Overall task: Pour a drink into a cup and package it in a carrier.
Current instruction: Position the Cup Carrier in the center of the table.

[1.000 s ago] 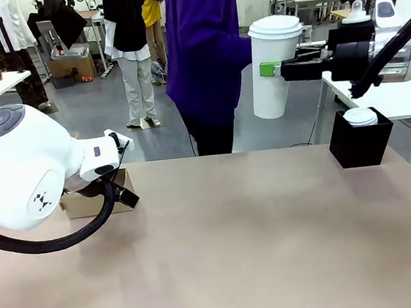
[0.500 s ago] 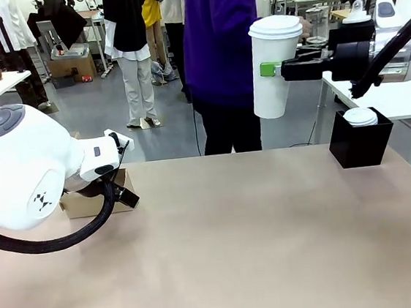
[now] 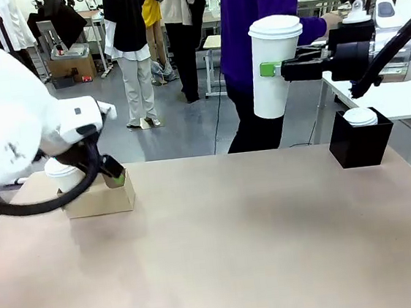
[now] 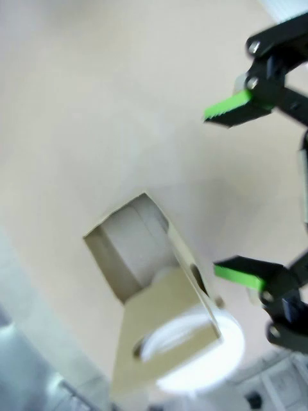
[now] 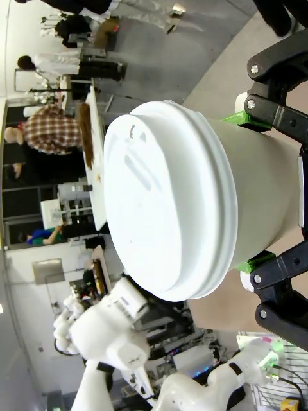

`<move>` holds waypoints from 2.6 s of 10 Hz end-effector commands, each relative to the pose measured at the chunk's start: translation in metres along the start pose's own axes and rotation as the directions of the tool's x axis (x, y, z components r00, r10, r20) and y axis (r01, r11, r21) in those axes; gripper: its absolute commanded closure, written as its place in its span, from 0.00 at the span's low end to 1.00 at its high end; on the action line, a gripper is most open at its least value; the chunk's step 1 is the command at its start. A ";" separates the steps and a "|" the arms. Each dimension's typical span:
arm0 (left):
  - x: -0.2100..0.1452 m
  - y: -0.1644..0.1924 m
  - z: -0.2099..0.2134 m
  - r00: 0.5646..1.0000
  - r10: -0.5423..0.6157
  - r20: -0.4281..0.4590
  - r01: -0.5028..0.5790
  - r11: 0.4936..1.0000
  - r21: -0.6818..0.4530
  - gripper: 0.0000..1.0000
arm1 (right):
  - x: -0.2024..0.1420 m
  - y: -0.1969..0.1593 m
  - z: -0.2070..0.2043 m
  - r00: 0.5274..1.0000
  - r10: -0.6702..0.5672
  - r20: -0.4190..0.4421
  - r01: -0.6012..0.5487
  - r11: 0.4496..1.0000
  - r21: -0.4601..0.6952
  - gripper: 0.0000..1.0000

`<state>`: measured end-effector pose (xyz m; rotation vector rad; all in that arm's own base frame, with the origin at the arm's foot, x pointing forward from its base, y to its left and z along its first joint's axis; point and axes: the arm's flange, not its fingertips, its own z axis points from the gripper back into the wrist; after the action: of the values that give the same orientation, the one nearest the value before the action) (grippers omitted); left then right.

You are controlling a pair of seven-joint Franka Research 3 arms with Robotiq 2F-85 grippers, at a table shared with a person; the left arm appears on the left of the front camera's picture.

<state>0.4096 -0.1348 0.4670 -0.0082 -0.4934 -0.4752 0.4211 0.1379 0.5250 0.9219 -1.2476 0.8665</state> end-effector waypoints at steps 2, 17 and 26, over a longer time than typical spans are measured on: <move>0.034 0.019 0.060 0.985 0.167 -0.052 -0.166 0.986 0.015 0.00 | 0.004 0.002 -0.002 1.000 0.011 0.005 -0.011 1.000 -0.009 0.19; 0.087 0.097 0.002 0.815 0.540 -0.209 -0.518 0.841 0.154 0.00 | 0.004 0.002 -0.002 1.000 0.011 0.005 -0.011 1.000 -0.009 0.19; 0.104 0.105 -0.021 0.727 0.645 -0.234 -0.601 0.763 0.238 0.86 | 0.004 0.002 -0.002 1.000 0.011 0.005 -0.011 1.000 -0.009 0.19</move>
<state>0.5413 -0.0865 0.5035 0.0172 -0.1990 0.2247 0.4208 0.1377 0.5259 0.9205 -1.2494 0.8675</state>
